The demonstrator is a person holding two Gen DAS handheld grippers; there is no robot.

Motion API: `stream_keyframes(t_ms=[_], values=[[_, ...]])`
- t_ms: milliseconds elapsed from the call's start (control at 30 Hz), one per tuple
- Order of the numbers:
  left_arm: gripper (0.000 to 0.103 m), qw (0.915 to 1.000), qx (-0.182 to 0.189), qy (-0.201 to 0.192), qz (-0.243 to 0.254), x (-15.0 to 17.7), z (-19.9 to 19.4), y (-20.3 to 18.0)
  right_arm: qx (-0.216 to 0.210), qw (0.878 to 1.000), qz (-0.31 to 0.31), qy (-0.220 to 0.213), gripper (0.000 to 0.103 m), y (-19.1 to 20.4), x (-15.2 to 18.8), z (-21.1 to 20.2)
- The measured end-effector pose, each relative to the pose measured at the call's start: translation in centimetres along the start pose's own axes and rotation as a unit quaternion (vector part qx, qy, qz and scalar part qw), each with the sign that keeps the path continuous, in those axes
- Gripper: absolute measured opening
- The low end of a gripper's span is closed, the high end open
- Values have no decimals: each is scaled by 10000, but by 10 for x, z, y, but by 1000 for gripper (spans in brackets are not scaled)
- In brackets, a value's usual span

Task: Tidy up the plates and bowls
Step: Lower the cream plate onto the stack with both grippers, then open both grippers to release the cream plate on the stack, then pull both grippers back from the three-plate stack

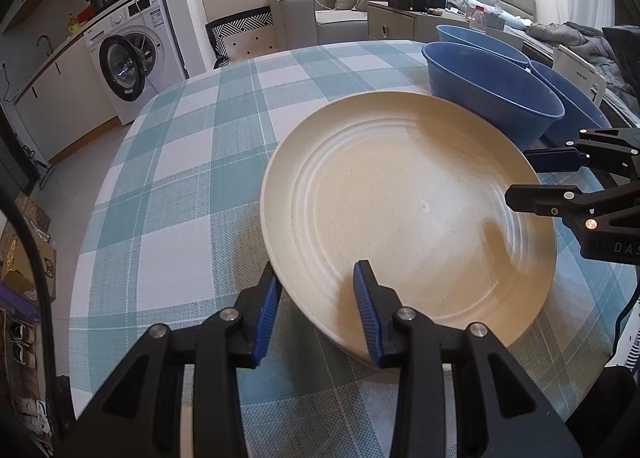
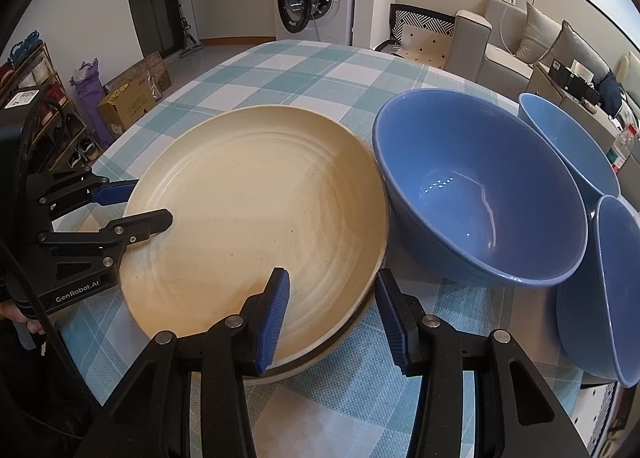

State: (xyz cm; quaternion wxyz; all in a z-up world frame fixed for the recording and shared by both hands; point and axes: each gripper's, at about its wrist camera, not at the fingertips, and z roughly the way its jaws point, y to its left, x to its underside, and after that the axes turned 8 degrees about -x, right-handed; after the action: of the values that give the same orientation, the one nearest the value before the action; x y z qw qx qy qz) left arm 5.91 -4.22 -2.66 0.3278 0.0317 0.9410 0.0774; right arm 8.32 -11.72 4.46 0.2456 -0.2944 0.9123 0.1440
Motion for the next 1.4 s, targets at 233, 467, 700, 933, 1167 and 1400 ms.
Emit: stream_keyframes(t_ms=[233, 467, 700, 933, 1167, 1400], values=[[41, 10000, 32, 24, 37, 1, 1, -2, -25, 10000, -4, 3, 48, 0, 2, 0], [45, 10000, 68, 33, 29, 0, 1, -3, -46, 10000, -8, 6, 49, 1, 3, 0], [50, 9999, 138, 30, 50, -1, -1, -4, -111, 9999, -36, -3, 57, 4, 1, 2], [56, 9998, 215, -2, 61, 0, -5, -3, -90, 9998, -123, -112, 72, 11, -5, -5], [69, 9996, 253, -82, -8, -2, -10, 3, -89, 9998, -140, -139, 82, 12, -5, -9], [80, 9990, 372, -222, -53, -3, -19, 5, -48, 9997, -187, -149, 89, 15, -5, -13]])
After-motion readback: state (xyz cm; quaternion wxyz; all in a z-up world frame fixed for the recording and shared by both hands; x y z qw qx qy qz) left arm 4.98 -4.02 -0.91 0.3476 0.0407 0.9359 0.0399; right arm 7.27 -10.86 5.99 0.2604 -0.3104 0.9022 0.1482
